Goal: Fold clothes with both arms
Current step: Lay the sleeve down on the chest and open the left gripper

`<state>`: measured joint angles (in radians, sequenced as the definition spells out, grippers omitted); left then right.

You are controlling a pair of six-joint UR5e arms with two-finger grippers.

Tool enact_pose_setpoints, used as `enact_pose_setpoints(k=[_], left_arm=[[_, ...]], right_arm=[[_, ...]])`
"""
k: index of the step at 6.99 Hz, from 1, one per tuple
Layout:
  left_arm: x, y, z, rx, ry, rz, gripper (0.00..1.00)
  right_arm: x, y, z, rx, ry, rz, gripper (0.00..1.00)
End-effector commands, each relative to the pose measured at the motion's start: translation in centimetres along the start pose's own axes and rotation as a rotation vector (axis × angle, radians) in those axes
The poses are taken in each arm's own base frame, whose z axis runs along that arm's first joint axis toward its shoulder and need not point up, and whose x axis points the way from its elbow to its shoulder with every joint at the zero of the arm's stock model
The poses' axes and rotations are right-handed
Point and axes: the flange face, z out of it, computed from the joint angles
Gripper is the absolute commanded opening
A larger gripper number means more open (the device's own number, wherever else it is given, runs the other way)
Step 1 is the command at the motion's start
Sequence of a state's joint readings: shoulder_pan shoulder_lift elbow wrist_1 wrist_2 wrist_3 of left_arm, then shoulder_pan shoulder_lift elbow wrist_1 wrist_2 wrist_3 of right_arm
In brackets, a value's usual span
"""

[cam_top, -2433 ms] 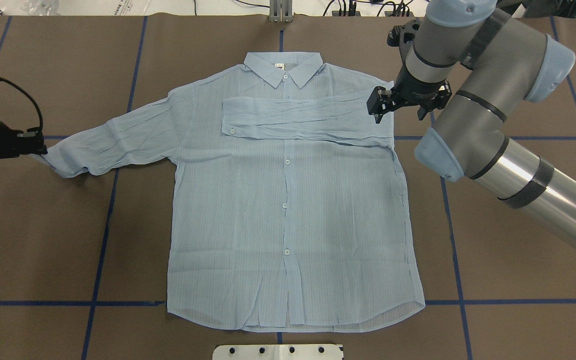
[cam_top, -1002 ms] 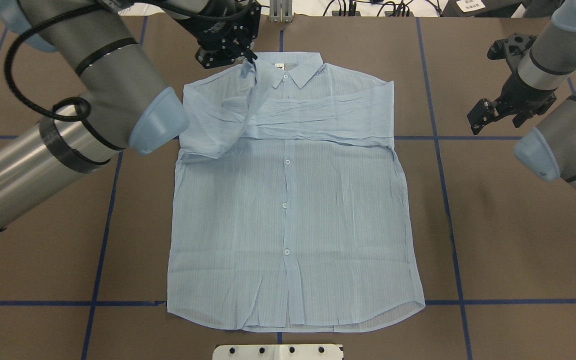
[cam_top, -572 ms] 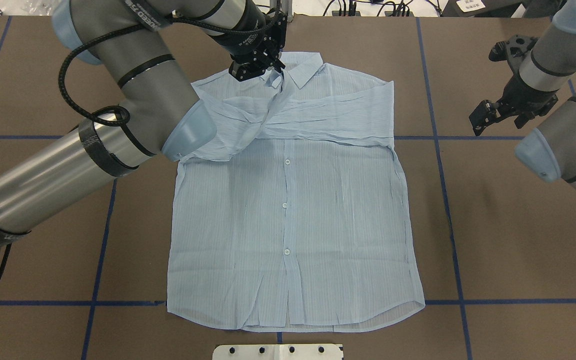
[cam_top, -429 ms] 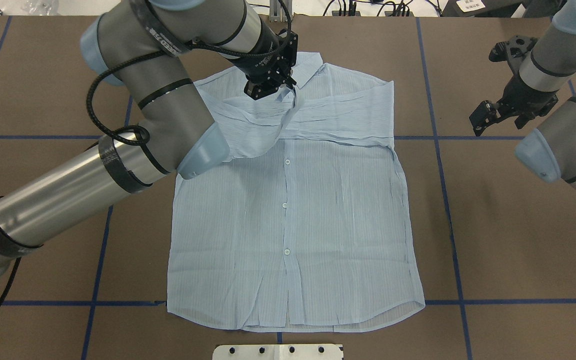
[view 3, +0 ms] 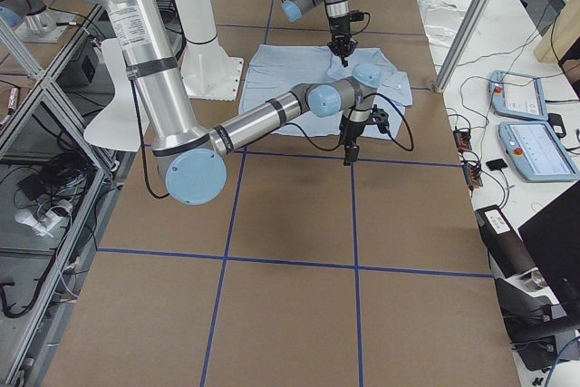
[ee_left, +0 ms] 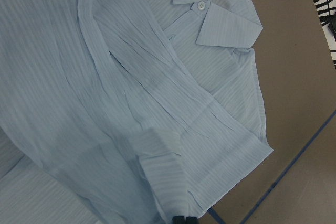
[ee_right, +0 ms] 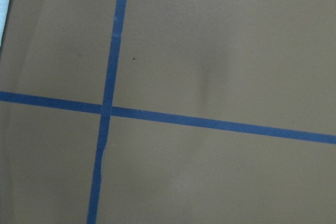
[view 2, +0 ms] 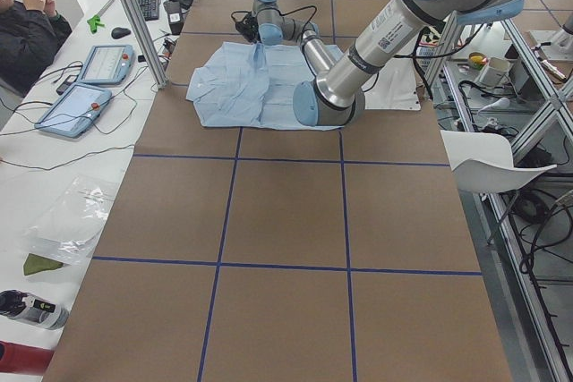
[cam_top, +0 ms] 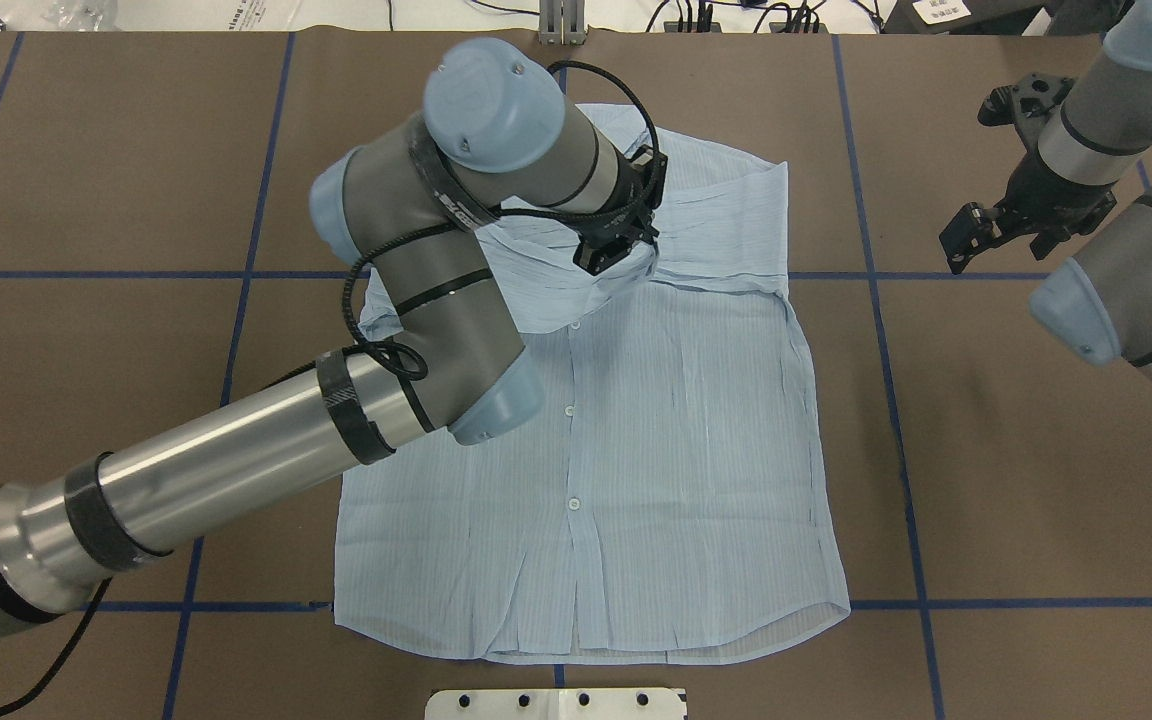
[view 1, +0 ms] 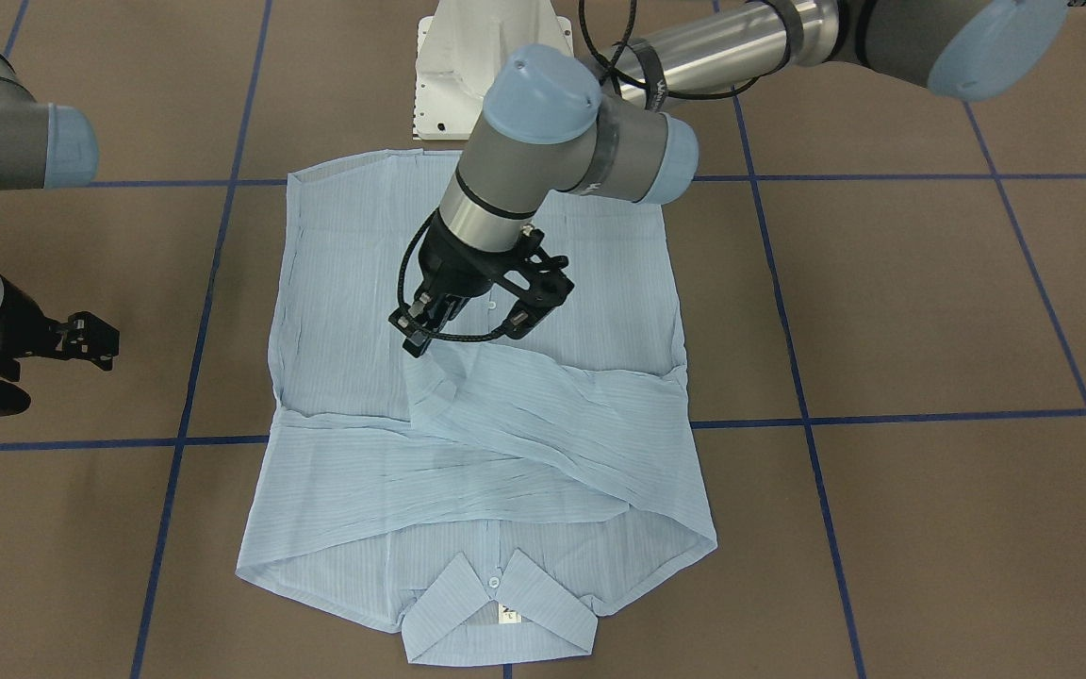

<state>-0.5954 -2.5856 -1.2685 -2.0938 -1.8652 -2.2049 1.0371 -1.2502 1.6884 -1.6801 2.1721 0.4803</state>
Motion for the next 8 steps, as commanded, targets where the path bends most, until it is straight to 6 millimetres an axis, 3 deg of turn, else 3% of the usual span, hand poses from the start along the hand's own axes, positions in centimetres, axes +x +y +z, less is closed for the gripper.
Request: enact_pose_setpoints(k=[1,2,3,6,8], left_arm=[[-2.6,4.4,5.3,0.019,-0.001,-0.010,0.00],[-4.7,6.9,6.8,-0.006,-0.003,0.043,0.57],[-5.4,10.5,7.1,-0.055,0.019,0.212,1.00],[-6.8,9.2,6.3,-0.054,0.027,0.314,1.00],[-8.0,6.9,3.2,-0.037,0.019,0.358,1.00]], right_arm=[[0.1,0.1,0.1,-0.002,0.001,0.006,1.00],[0.1,0.0,0.1,-0.003,0.001,0.006,1.00],[0.0,0.1,0.1,-0.003,-0.002,0.007,1.00],[-0.5,0.2,-0.3,-0.002,-0.019,0.002,1.00],[-1.8,0.7,-1.2,0.010,-0.096,0.002,1.00]])
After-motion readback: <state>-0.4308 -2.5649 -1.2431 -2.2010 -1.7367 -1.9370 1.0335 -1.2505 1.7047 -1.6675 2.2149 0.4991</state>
